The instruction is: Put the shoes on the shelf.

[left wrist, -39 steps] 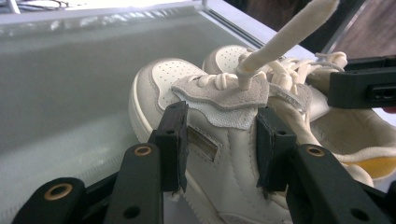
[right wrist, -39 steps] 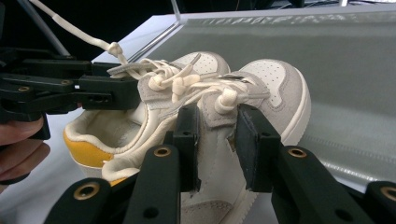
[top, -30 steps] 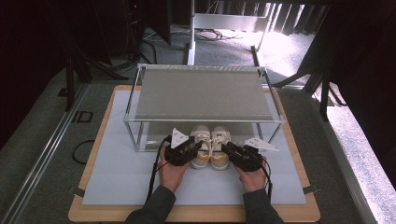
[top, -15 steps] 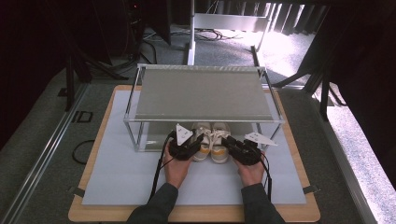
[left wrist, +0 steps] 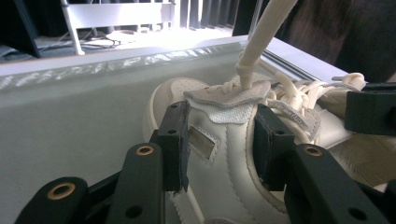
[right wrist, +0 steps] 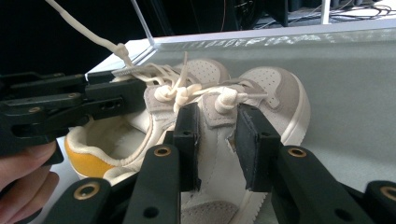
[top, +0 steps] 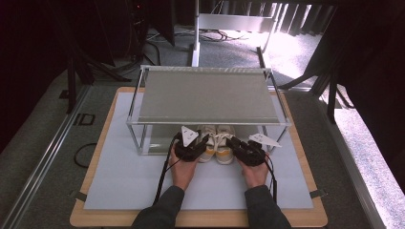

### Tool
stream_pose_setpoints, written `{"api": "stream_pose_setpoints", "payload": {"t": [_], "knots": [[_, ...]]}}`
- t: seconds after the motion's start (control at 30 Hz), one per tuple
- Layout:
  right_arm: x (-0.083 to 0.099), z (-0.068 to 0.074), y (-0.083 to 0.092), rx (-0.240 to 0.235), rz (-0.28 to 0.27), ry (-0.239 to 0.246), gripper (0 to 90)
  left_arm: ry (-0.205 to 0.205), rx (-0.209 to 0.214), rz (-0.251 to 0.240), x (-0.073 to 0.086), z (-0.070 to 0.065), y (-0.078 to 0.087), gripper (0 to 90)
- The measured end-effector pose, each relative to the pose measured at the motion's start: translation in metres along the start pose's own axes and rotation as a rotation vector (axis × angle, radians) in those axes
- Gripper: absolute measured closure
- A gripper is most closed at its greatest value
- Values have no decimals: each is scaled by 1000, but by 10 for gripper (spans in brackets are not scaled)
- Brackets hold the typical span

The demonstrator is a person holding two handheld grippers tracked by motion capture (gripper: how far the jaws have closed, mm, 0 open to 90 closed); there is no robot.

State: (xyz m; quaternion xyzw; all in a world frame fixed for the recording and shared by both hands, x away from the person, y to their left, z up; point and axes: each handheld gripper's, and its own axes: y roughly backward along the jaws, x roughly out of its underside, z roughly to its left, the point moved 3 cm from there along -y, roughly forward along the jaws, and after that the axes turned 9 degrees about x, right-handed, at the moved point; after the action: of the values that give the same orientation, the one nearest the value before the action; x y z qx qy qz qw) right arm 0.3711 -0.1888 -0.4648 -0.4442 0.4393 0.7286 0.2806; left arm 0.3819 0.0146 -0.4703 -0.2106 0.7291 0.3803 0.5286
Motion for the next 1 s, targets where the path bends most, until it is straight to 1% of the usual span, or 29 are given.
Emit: {"api": "stream_pose_setpoints", "payload": {"t": [0.17,0.23,0.33,0.5,0.6,0.67,0.73,0.87,1.0], "knots": [[-2,-2,1,-7,-17,-2,703,40,14,-7,1,0,-5,611],[-5,-2,2,-10,-22,-4,703,52,13,-10,1,0,-6,611],[-5,-3,0,4,-12,0,704,53,16,-6,1,3,-7,611],[-2,-6,0,1,-14,-9,706,57,18,-2,1,4,-7,611],[-1,-7,-1,7,-11,-14,708,61,21,1,1,5,-7,610],[-1,-8,-1,7,-9,-18,708,65,23,0,1,6,-7,609],[0,-11,-2,7,-9,-29,710,77,31,2,2,9,-7,609],[1,-13,-1,13,-5,-32,710,76,34,-1,2,9,-7,608],[4,-16,-1,20,14,-47,710,76,41,6,3,11,-6,605]]}}
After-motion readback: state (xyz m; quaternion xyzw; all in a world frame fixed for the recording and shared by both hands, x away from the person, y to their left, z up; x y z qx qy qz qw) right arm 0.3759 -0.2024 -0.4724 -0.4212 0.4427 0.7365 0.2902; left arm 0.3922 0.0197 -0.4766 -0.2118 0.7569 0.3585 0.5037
